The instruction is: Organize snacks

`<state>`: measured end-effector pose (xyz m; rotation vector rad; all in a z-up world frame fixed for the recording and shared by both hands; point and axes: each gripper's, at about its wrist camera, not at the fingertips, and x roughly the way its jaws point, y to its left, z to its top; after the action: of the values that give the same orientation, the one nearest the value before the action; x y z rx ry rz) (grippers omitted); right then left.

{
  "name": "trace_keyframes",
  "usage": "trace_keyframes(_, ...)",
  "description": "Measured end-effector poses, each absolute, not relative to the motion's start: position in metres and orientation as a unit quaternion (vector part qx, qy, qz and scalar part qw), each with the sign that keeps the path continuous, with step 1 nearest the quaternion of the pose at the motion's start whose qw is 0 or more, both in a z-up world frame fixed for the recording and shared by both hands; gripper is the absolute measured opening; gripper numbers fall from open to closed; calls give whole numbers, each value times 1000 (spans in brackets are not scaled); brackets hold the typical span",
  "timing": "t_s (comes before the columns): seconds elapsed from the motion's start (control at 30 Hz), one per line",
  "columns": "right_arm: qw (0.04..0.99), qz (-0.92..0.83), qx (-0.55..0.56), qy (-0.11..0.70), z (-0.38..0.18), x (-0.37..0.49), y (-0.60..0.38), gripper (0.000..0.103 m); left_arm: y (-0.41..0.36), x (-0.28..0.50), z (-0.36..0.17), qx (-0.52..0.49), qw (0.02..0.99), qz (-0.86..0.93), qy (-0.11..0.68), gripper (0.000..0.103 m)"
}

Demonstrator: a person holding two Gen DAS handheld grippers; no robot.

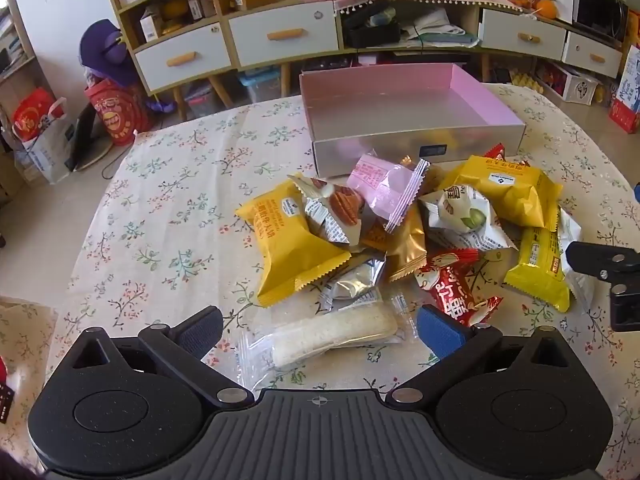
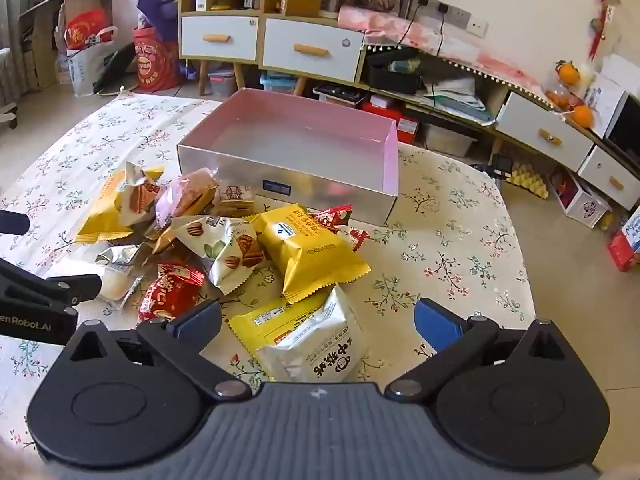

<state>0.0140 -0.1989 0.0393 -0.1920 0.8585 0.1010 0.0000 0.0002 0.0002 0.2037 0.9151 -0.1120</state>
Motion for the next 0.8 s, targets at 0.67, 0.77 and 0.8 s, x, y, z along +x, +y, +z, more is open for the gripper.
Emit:
trace_keyframes(0.67,902,34,-96,419,34,19,-203,103,0,-3,2,90,891,-61,441,103)
trace_keyframes(0.77,902,33,-96,420,33,19,-203,103,0,-3,2,92,892,-61,439,103)
trace_keyframes(0.8,902,32,-96,420,33,20,-202,103,0,-3,2,92,892,-61,439,103)
